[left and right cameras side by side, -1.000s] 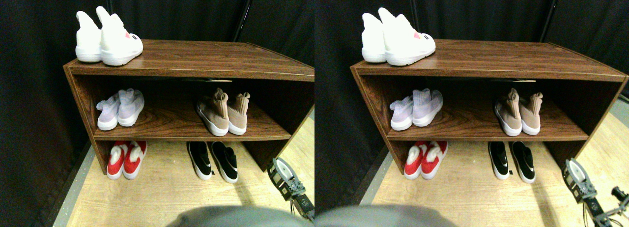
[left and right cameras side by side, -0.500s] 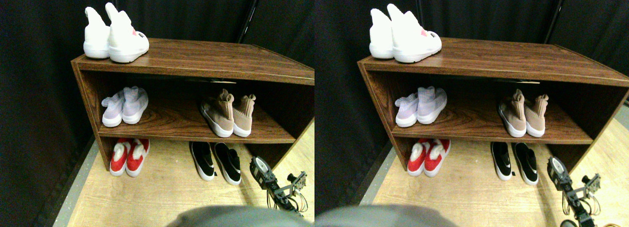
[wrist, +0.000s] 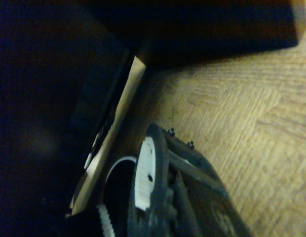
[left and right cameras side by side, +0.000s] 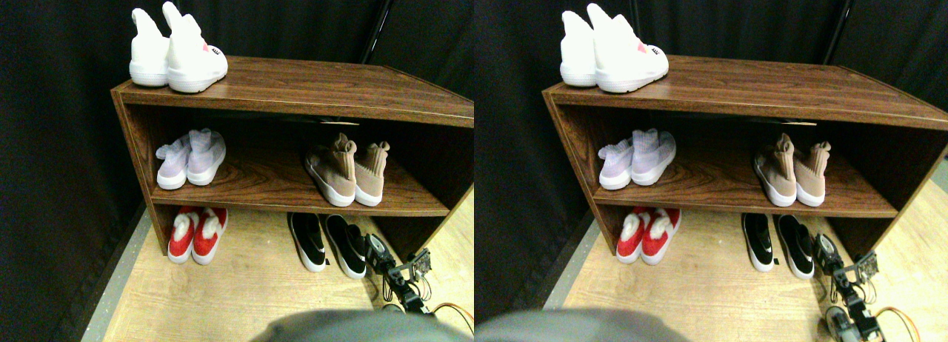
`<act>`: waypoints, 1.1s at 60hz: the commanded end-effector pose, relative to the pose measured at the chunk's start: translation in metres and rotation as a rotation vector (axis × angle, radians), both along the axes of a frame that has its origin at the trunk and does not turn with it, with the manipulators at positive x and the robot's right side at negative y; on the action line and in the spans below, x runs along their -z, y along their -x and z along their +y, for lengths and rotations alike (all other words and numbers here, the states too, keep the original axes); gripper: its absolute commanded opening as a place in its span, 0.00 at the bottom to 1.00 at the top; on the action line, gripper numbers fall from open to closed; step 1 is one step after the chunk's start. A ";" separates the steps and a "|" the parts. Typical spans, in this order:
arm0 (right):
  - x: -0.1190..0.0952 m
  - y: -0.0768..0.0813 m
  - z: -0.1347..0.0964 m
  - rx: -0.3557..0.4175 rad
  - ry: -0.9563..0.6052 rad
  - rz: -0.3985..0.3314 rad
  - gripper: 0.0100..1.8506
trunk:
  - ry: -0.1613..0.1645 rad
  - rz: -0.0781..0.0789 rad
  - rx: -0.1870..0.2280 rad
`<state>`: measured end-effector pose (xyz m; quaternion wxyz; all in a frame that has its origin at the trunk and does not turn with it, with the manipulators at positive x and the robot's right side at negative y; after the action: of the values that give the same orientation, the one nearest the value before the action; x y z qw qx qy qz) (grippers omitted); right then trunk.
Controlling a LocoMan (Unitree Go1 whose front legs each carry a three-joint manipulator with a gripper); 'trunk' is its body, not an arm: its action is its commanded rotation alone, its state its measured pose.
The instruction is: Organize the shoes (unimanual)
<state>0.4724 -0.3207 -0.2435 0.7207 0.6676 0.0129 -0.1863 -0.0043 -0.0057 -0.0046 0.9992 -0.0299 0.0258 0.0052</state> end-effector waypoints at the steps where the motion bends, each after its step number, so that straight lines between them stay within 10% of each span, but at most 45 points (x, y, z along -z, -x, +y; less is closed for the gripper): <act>1: -0.002 -0.005 0.007 -0.029 0.014 -0.021 0.03 | 0.030 0.022 -0.027; 66: -0.003 -0.015 0.051 -0.019 -0.078 -0.030 0.03 | 0.043 0.034 -0.046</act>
<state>0.4855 -0.2727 -0.2457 0.6964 0.6925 0.0197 -0.1874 -0.0049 -0.0061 -0.0041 0.9985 -0.0396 0.0303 0.0214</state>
